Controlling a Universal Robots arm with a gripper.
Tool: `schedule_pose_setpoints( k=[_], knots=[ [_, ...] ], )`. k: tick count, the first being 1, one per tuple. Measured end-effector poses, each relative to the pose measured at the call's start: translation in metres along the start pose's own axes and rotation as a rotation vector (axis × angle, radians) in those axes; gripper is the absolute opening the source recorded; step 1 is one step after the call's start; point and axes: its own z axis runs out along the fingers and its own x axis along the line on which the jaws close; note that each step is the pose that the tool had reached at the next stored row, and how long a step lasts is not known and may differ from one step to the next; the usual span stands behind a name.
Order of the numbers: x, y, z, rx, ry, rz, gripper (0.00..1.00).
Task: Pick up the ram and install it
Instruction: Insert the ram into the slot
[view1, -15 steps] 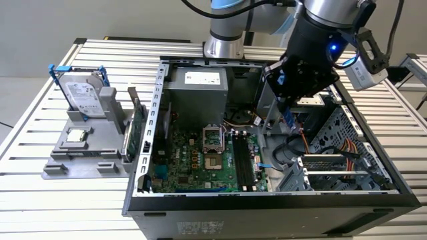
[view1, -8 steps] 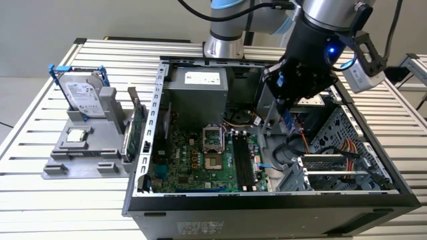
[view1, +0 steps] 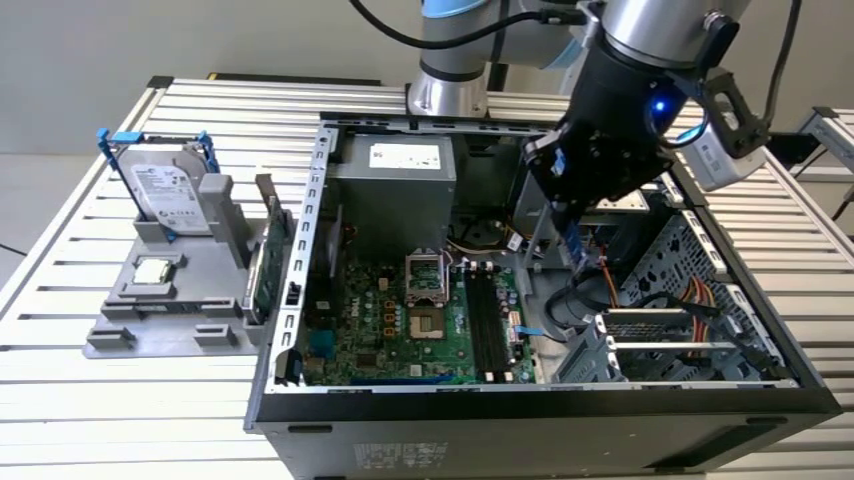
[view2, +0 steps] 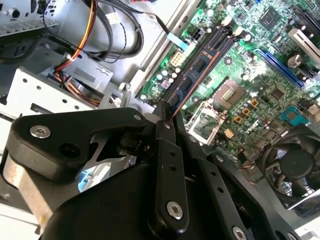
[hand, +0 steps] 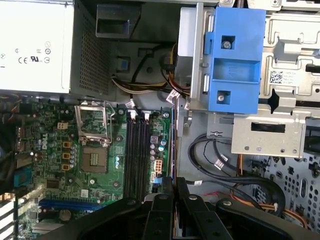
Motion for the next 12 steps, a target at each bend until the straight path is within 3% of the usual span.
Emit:
schedule_pose_setpoints(
  k=[12],
  knots=[
    [0.0003,0.0,0.0049,0.0002,-0.0019,0.0,0.0]
  ],
)
